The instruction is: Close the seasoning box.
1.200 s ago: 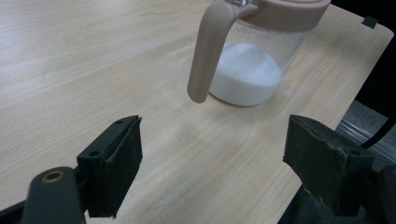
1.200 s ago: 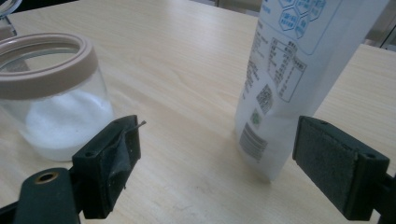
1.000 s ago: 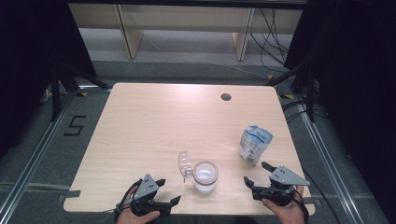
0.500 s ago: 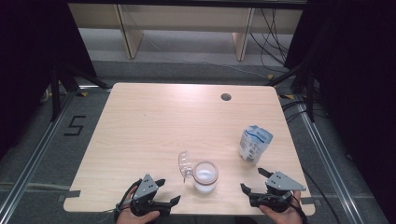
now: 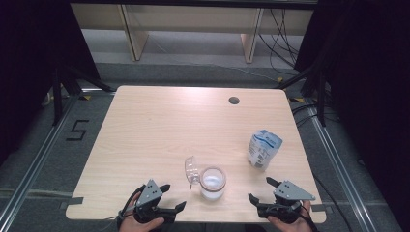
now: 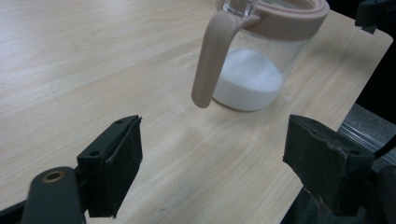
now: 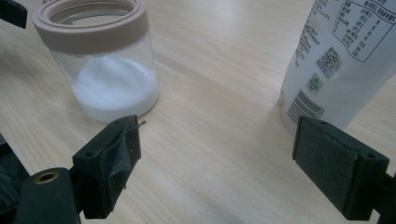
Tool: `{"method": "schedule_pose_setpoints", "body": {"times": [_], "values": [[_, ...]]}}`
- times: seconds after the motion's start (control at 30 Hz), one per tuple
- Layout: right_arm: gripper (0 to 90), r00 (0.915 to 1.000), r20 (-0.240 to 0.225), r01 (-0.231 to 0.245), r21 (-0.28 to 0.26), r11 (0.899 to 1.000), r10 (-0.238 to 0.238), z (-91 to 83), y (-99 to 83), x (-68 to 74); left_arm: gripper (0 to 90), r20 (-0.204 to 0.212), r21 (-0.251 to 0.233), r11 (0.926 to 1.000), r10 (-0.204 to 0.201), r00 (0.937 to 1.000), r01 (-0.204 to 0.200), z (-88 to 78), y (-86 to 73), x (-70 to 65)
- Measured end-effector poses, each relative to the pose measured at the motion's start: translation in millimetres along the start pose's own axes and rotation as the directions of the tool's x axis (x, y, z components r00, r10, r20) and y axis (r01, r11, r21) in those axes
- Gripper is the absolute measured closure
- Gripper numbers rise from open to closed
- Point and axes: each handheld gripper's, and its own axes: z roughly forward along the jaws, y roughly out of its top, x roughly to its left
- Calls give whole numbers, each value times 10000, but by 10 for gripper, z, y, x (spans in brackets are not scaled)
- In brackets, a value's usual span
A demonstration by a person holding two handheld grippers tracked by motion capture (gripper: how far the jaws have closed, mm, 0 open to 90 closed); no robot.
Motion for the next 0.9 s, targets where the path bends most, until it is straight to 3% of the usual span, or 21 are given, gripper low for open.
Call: {"method": "schedule_pose_setpoints", "body": {"times": [0.17, 0.2, 0.33, 0.43, 0.63, 0.7, 0.77, 0.83, 0.9], "values": [[159, 9999, 164, -4, 34, 10000, 4, -10, -4, 17, 192, -217, -147, 9997, -208, 9995, 205, -49, 70, 91], [159, 9997, 130, 199, -89, 9998, -198, 2, -4, 7, 192, -222, -175, 9992, -368, 9991, 364, -50, 77, 100], [159, 9999, 138, 77, 75, 9999, -78, -3, -9, 21, 184, -148, -326, 9969, -715, 9973, 710, -61, 132, 147], [160, 10000, -50, 6, 56, 10000, -6, 11, -13, 15, 184, 217, -505, 9929, -1064, 9941, 1073, -63, 223, 169], [163, 9999, 109, -1, 54, 10000, 0, -4, -10, 22, 314, 296, -664, 9959, -596, 9978, 615, -56, 343, 125], [164, 9997, 196, 158, -59, 9999, -156, -1, -9, 15, 408, 159, -595, 9979, -253, 9996, 262, -70, 374, 121], [165, 9997, 200, 147, -50, 9999, -146, -2, -10, 16, 541, 206, -627, 9979, -155, 9997, 167, -70, 402, 106], [167, 9999, 46, -166, 70, 9998, 165, -6, -11, 32, 648, 28, -641, 9977, 218, 9998, -216, -82, 437, 78], [171, 9999, 89, -109, 53, 9999, 108, -10, -11, 27, 737, -123, -725, 9958, 557, 9984, -564, -82, 469, 44]]}}
